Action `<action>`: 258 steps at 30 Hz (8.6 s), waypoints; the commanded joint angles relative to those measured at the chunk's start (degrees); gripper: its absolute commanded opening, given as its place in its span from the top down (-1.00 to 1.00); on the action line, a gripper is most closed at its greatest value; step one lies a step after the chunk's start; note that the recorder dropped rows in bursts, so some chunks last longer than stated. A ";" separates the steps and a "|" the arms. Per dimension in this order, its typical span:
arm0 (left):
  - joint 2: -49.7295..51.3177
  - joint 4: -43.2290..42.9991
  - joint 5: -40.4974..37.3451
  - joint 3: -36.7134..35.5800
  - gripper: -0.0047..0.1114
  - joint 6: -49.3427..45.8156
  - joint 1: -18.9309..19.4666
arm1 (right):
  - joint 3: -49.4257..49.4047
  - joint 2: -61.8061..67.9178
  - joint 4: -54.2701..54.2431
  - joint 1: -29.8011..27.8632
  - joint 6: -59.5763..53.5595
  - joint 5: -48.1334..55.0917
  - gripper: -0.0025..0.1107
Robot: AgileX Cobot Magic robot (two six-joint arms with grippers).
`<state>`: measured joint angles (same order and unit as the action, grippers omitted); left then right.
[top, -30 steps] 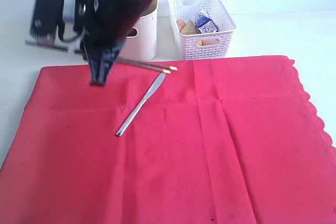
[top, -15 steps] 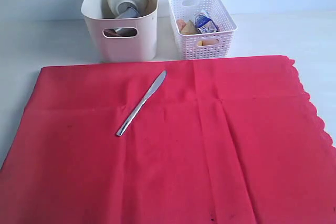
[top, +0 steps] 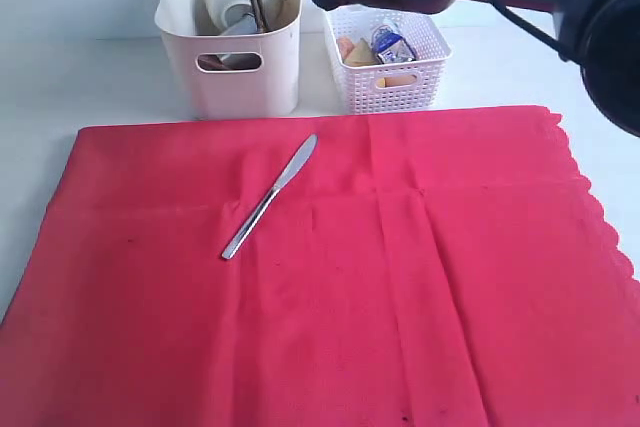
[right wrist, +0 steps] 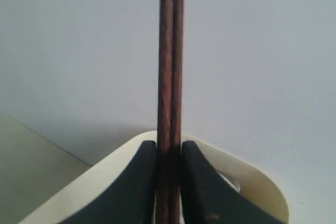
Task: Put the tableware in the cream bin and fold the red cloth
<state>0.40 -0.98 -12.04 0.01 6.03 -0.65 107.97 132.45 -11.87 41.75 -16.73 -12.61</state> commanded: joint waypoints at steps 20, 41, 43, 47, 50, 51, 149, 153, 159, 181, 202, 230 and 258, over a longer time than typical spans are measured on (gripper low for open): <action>-0.40 0.35 0.19 -0.01 0.88 -0.06 0.07 | 0.94 -14.86 8.02 -0.86 -1.27 36.86 0.16; -0.40 0.35 0.19 -0.01 0.88 -0.06 0.07 | -5.30 -10.72 -8.33 0.28 -43.22 79.96 0.47; -0.40 0.35 0.19 -0.01 0.88 -0.06 0.07 | -5.30 -8.67 -8.33 0.28 -44.41 78.49 0.24; -0.40 0.35 0.19 -0.01 0.88 -0.06 0.07 | -5.30 -4.98 -8.33 0.28 -48.62 75.73 -0.09; -0.40 0.35 0.19 -0.01 0.88 -0.06 0.07 | -5.30 -2.92 -8.45 0.28 -51.13 72.18 -0.16; -0.40 0.35 0.19 -0.01 0.88 -0.06 0.07 | -5.30 -2.35 -8.72 0.28 -53.30 71.43 -0.16; -0.40 0.35 0.19 -0.01 0.88 -0.06 0.07 | 10.86 7.84 -26.46 1.58 -26.78 -0.18 0.08; -0.40 0.35 0.19 -0.01 0.88 -0.06 0.07 | 10.86 0.64 -22.61 0.74 -28.72 20.29 0.10; -0.40 0.35 0.19 -0.01 0.88 -0.06 0.07 | 10.86 -13.92 5.63 -1.10 -8.07 52.84 0.58; -0.40 0.35 0.19 -0.01 0.88 -0.06 0.07 | -32.63 -57.56 14.79 -1.10 9.31 62.57 0.96; -0.40 0.15 2.34 -0.01 0.88 0.60 0.07 | -68.05 -70.96 14.34 -1.10 16.73 30.94 0.96; 47.87 -4.85 36.73 1.51 0.88 7.65 0.16 | -74.39 -37.91 6.24 -1.10 17.31 3.07 0.96; 102.42 -20.05 51.08 15.45 -0.42 9.14 0.05 | -74.39 -37.91 6.48 -1.10 17.07 1.76 0.96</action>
<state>101.32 -19.76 38.21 14.48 15.00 -0.65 33.62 94.61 -5.55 40.75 0.62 -10.02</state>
